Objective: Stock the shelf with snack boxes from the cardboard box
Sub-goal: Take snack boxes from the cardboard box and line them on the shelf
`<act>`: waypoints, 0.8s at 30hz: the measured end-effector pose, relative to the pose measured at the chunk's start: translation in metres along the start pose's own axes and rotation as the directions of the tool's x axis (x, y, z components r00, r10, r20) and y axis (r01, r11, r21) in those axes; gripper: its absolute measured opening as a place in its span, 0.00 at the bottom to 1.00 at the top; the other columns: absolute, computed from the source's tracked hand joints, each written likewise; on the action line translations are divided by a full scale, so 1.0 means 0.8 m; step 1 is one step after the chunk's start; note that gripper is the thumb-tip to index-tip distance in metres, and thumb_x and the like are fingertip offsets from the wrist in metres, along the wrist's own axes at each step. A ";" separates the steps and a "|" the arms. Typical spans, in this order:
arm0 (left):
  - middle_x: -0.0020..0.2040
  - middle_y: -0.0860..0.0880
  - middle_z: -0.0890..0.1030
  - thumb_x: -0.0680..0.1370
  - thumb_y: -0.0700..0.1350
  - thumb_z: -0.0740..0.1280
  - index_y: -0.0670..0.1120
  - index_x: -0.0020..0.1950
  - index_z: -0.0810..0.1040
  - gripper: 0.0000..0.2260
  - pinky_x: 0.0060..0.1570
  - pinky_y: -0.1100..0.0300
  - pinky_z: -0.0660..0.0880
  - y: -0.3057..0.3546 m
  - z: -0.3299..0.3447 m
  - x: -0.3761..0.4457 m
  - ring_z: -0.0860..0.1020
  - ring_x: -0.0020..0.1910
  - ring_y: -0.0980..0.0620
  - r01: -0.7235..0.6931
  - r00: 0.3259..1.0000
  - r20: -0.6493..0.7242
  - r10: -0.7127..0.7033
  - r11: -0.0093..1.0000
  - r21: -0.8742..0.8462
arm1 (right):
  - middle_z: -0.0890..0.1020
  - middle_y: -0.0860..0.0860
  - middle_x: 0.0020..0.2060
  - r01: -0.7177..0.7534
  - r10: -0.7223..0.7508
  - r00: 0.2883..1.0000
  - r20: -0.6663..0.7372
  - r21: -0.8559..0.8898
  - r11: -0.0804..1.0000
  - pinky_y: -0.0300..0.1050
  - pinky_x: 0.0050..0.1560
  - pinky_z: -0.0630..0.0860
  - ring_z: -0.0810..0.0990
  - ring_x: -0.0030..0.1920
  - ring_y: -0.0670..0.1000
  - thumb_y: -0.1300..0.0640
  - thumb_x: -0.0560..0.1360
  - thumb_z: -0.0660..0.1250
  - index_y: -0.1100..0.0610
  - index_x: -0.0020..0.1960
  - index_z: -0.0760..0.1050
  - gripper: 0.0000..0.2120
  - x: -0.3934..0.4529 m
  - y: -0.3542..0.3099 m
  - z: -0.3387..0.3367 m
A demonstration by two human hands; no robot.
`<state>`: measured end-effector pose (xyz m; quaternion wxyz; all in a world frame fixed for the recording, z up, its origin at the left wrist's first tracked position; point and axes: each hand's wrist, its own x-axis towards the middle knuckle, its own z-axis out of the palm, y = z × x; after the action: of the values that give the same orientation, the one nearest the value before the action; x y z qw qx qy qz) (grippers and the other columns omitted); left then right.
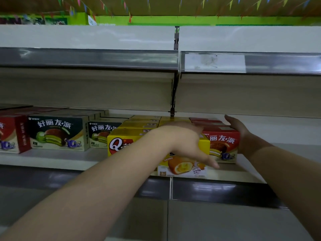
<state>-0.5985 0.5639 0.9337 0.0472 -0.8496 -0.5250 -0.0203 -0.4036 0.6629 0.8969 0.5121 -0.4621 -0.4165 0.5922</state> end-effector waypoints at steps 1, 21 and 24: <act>0.71 0.51 0.70 0.64 0.76 0.63 0.53 0.78 0.56 0.49 0.59 0.55 0.70 0.001 -0.004 -0.002 0.72 0.64 0.49 0.029 0.998 0.061 -0.024 0.997 -0.077 | 0.80 0.57 0.25 -0.016 0.016 0.999 -0.033 0.002 1.000 0.43 0.23 0.78 0.80 0.22 0.54 0.38 0.79 0.56 0.62 0.47 0.72 0.26 -0.001 -0.001 -0.002; 0.71 0.51 0.71 0.75 0.66 0.61 0.54 0.74 0.66 0.31 0.68 0.51 0.67 -0.056 0.019 -0.104 0.71 0.68 0.51 0.113 0.912 -0.353 -0.211 0.954 -0.277 | 0.73 0.57 0.59 0.595 -0.617 0.508 -0.601 -0.274 0.756 0.52 0.62 0.73 0.76 0.54 0.56 0.53 0.72 0.61 0.58 0.61 0.72 0.19 -0.105 0.013 0.063; 0.74 0.51 0.67 0.73 0.70 0.60 0.54 0.77 0.59 0.36 0.74 0.46 0.52 -0.052 0.045 -0.099 0.64 0.73 0.50 0.106 0.929 -0.360 -0.088 0.994 0.029 | 0.77 0.59 0.58 0.394 -0.446 0.790 -0.421 -0.210 0.895 0.57 0.59 0.75 0.78 0.54 0.59 0.47 0.74 0.64 0.59 0.63 0.72 0.22 -0.121 0.055 0.097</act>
<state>-0.6718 0.5156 0.8938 0.1613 -0.8033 -0.5494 -0.1642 -0.4842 0.5593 0.8833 0.6877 -0.5120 -0.4084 0.3132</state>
